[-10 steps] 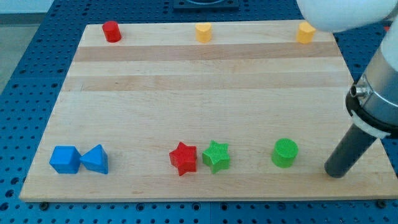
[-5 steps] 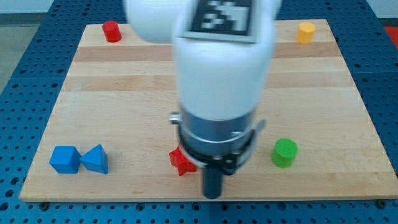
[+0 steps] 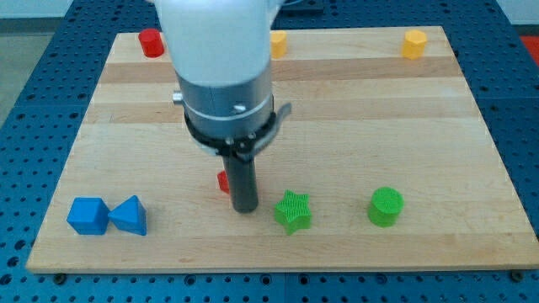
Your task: Move the red star to the center left of the board
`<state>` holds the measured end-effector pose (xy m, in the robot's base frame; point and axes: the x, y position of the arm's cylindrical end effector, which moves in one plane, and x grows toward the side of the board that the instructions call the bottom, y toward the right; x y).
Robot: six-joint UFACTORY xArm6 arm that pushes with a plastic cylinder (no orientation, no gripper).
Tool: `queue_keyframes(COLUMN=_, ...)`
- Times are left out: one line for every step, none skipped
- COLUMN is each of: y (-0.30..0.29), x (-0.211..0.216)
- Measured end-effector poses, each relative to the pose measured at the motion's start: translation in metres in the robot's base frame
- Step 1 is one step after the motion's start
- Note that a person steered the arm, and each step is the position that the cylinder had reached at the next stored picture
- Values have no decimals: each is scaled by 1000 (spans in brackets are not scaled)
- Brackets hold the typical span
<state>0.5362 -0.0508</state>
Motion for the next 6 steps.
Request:
queue_keyframes(y=-3, x=-37)
queue_keyframes(y=-3, x=-63)
queue_keyframes(y=-12, x=-77)
queue_keyframes(y=-36, x=-89)
queue_keyframes(y=-60, x=-110)
queue_keyframes(y=-76, x=-127)
